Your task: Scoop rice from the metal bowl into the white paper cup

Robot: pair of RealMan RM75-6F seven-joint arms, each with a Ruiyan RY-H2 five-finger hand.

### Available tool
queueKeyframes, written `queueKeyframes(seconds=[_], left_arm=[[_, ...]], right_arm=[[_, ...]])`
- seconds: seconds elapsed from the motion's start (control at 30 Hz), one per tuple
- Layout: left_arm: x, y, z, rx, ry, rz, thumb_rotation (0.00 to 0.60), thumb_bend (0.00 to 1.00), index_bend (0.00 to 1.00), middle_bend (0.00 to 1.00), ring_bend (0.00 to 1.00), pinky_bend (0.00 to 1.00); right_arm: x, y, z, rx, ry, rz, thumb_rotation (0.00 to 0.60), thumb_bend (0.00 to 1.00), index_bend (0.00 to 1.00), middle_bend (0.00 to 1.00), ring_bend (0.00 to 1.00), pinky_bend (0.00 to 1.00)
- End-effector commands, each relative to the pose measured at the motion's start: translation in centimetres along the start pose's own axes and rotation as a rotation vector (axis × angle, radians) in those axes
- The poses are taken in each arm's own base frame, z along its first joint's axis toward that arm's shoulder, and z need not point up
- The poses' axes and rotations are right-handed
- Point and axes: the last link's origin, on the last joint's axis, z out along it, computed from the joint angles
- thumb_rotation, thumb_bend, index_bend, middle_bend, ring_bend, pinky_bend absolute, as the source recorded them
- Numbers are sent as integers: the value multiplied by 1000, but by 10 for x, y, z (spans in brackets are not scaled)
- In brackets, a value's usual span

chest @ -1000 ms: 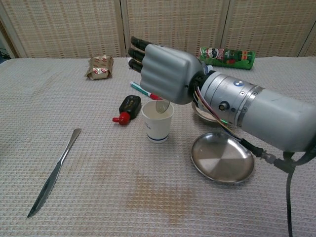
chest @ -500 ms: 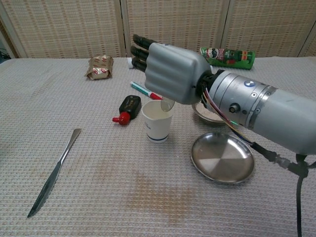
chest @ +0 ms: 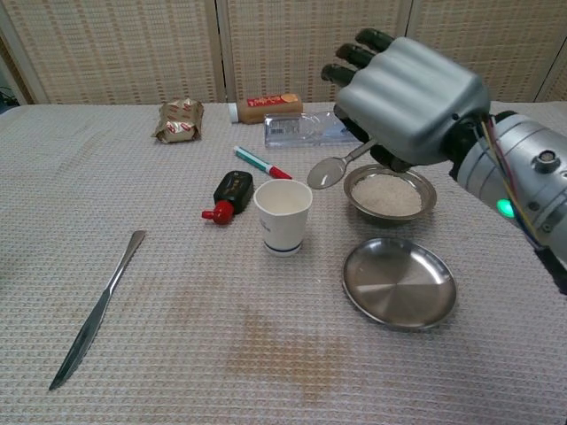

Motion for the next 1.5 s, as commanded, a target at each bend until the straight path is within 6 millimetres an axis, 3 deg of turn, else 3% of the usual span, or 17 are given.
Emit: queueKeyframes(seconds=[0.03, 0.17, 0.4, 0.6, 0.7, 0.83, 0.97, 1.1, 1.23, 1.33, 1.5], left_arm=[[0, 0, 0, 3, 2, 1, 600, 452, 0, 0, 0, 127], [2, 0, 0, 4, 13, 1, 600, 452, 0, 0, 0, 127], [1, 2, -1, -4, 11, 4, 600, 453, 0, 0, 0, 128], [2, -1, -1, 4, 16, -5, 600, 453, 0, 0, 0, 128], [4, -2, -2, 7, 21, -11, 600, 453, 0, 0, 0, 128], [5, -3, -3, 3, 23, -11, 600, 452, 0, 0, 0, 128], [6, -5, -5, 17, 31, -16, 600, 452, 0, 0, 0, 129], [8, -7, -6, 30, 52, -19, 600, 453, 0, 0, 0, 132], [9, -8, -6, 29, 62, 1, 600, 453, 0, 0, 0, 132], [11, -10, -6, 25, 69, 3, 600, 452, 0, 0, 0, 132], [10, -8, -7, 26, 85, 30, 600, 452, 0, 0, 0, 132]], right_arm=[[-23, 16, -34, -31, -158, 173, 600, 322, 532, 93, 0, 0], [-45, 14, -48, -21, -256, 217, 600, 322, 531, 93, 0, 0], [-73, -7, -49, 6, -329, 241, 600, 321, 481, 91, 0, 0], [-80, -13, -56, 28, -377, 207, 600, 321, 310, 90, 0, 0], [-75, -12, -61, 27, -370, 238, 600, 321, 171, 82, 0, 0], [-54, 6, -73, -19, -295, 348, 600, 322, 101, 63, 0, 0], [-42, 41, -110, -124, -226, 493, 600, 321, 90, 43, 0, 0], [-56, 74, -165, -281, -193, 600, 600, 321, 86, 23, 0, 0], [-76, 97, -209, -436, -256, 515, 600, 280, 62, 16, 0, 0], [-72, 105, -211, -461, -279, 535, 600, 200, 20, 2, 0, 0], [-67, 107, -209, -439, -241, 561, 600, 196, 2, 0, 0, 0]])
